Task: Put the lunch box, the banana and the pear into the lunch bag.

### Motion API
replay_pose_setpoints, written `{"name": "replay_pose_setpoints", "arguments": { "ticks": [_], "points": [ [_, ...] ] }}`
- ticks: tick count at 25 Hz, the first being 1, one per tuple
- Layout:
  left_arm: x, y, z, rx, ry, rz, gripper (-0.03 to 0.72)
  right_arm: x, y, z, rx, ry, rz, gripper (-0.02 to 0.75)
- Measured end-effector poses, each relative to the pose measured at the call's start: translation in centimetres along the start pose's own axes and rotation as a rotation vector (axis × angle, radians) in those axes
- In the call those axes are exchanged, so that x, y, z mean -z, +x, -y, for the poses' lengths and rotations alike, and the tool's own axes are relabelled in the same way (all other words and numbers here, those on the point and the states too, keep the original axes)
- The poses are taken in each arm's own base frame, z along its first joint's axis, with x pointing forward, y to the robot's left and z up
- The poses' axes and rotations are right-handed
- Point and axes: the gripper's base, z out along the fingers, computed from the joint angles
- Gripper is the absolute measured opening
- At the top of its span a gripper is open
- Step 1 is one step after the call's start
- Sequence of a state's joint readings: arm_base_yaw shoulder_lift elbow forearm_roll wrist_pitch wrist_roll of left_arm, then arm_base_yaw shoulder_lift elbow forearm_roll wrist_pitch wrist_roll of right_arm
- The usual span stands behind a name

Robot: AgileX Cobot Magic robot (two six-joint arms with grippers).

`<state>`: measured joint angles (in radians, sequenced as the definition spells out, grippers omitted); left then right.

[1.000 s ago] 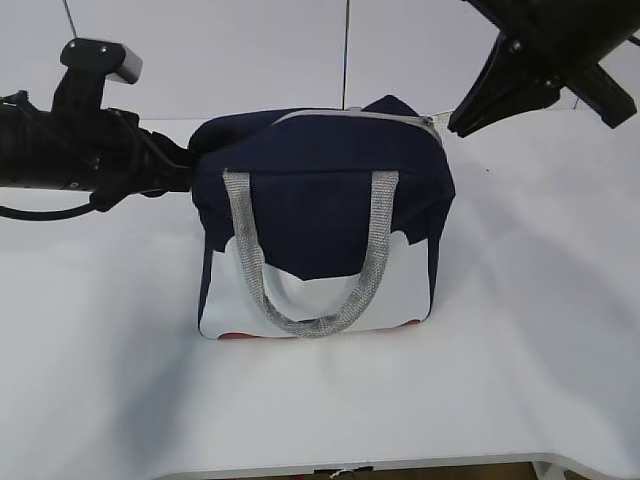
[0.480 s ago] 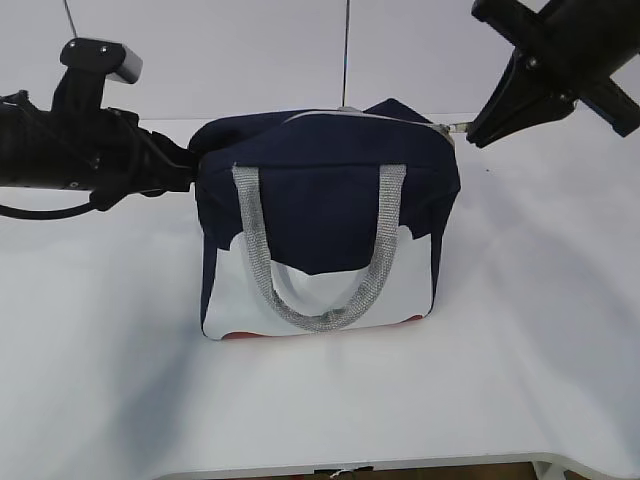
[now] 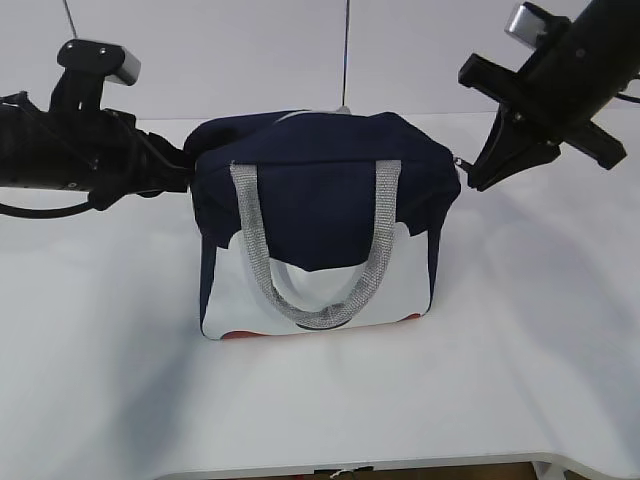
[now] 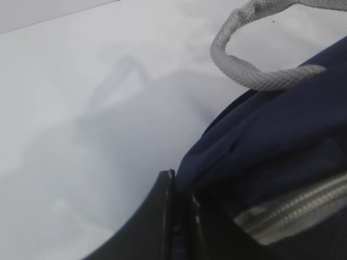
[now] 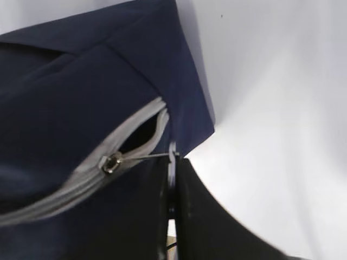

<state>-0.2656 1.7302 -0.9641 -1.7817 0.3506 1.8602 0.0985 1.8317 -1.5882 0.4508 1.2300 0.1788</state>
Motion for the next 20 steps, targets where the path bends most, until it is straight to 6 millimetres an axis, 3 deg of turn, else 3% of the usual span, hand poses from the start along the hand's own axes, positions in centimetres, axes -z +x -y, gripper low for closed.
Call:
{"name": "replay_pose_setpoints", "arguments": {
  "ticks": [20],
  "points": [
    [0.0,0.0,-0.1,0.000,-0.012,-0.004,-0.013,-6.7,-1.9,2.4,0.153,0.020,-0.142,0.018]
  ]
}}
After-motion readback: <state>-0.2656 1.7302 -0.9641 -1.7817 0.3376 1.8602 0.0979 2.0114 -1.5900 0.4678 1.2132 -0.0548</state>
